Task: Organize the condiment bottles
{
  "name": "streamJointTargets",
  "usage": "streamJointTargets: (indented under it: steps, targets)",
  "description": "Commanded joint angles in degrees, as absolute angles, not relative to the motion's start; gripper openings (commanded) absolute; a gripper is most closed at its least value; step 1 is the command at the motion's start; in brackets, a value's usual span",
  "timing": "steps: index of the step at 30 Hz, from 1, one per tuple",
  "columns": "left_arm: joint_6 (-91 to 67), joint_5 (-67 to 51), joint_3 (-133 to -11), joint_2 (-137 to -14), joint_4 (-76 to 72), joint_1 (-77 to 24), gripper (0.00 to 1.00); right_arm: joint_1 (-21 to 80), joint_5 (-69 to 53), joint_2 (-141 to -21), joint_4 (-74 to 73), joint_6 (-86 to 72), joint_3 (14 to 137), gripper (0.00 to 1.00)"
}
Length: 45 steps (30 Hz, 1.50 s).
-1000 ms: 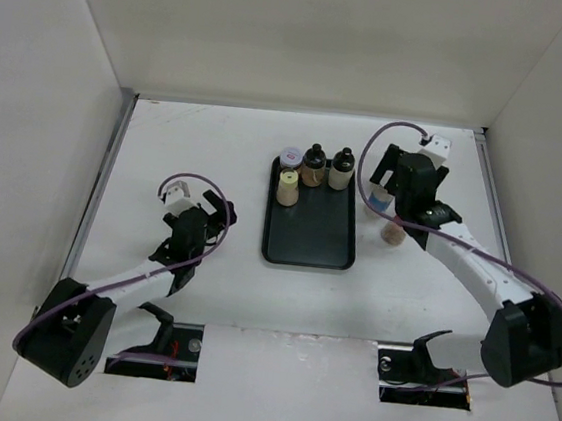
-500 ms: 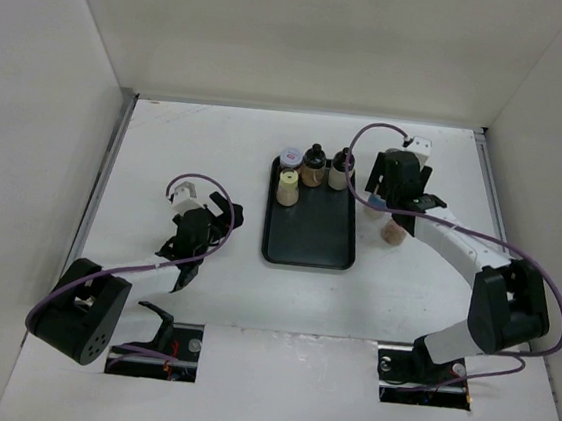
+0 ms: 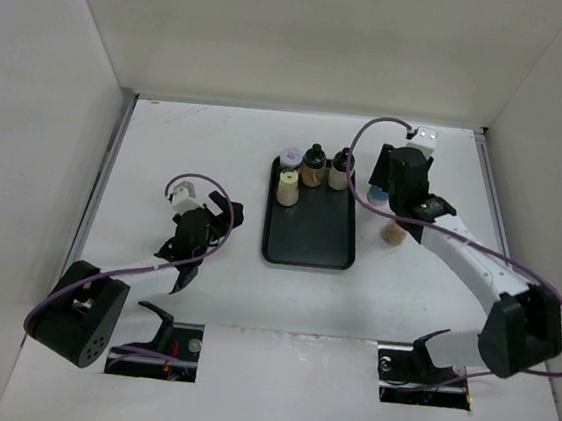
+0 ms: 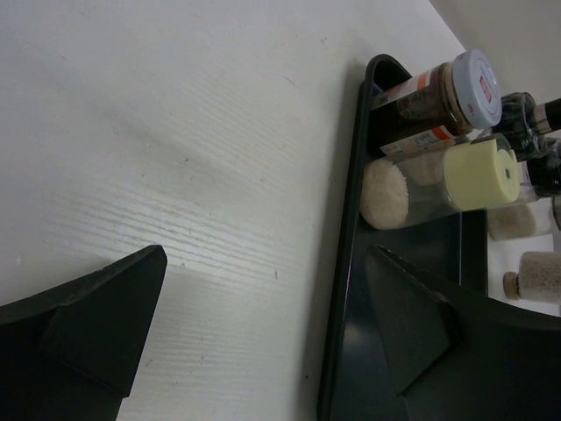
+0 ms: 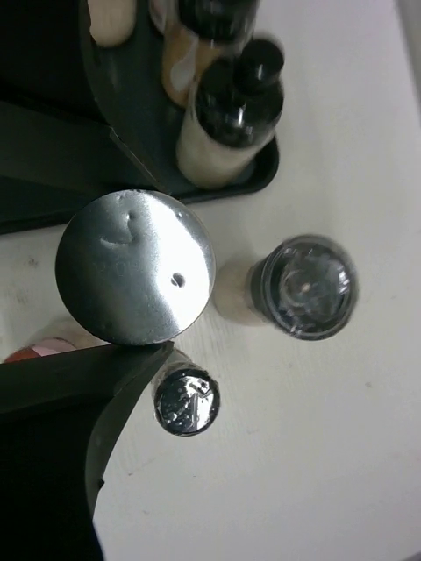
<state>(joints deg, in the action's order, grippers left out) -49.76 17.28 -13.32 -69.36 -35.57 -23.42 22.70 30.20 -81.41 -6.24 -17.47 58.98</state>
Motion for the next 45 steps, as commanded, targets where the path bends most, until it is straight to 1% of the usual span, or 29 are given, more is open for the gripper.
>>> streamJointTargets:
  steps: [1,4,7,12,19,27,32,34,39,42,45]
  targets:
    - [-49.7,16.6,-12.1,-67.7,-40.9,-23.8,1.00,26.2,31.6,-73.0,0.4,-16.4,61.3,0.51]
    - [-49.7,15.7,-12.0,-67.7,-41.9,-23.8,1.00,29.8,28.3,-74.0,2.0,-18.3,61.4,0.51]
    - [-49.7,15.5,-11.6,-67.6,-42.9,-23.8,1.00,33.4,25.5,-78.7,5.4,-19.9,62.6,0.50]
    - [-49.2,15.1,-11.1,-65.8,-43.3,-23.8,1.00,38.0,25.2,-87.3,9.5,-19.1,67.9,0.50]
    - [-49.0,13.8,-11.2,-66.0,-44.1,-24.2,1.00,39.9,26.7,-96.3,8.4,-15.8,75.8,0.51]
    - [-49.0,12.9,-11.7,-68.1,-44.9,-24.3,1.00,40.0,29.8,-101.2,8.3,-13.4,77.5,0.52]
    - [-49.0,12.8,-11.7,-67.9,-44.9,-24.2,1.00,40.0,29.8,-103.9,7.9,-13.2,78.0,0.54]
    - [-49.0,12.9,-11.7,-68.0,-44.9,-24.0,1.00,40.0,29.5,-104.5,7.9,-13.4,78.0,0.58]
    - [-49.0,12.8,-11.6,-67.8,-44.9,-23.9,1.00,40.6,29.9,-102.6,7.9,-13.5,78.0,0.77]
    - [-49.0,13.0,-11.6,-67.9,-44.8,-23.6,1.00,40.6,29.4,-97.5,7.4,-13.9,76.1,0.88]
    - [-49.0,12.8,-11.3,-67.3,-44.8,-23.5,1.00,40.6,29.5,-90.6,6.8,-14.7,72.0,0.93]
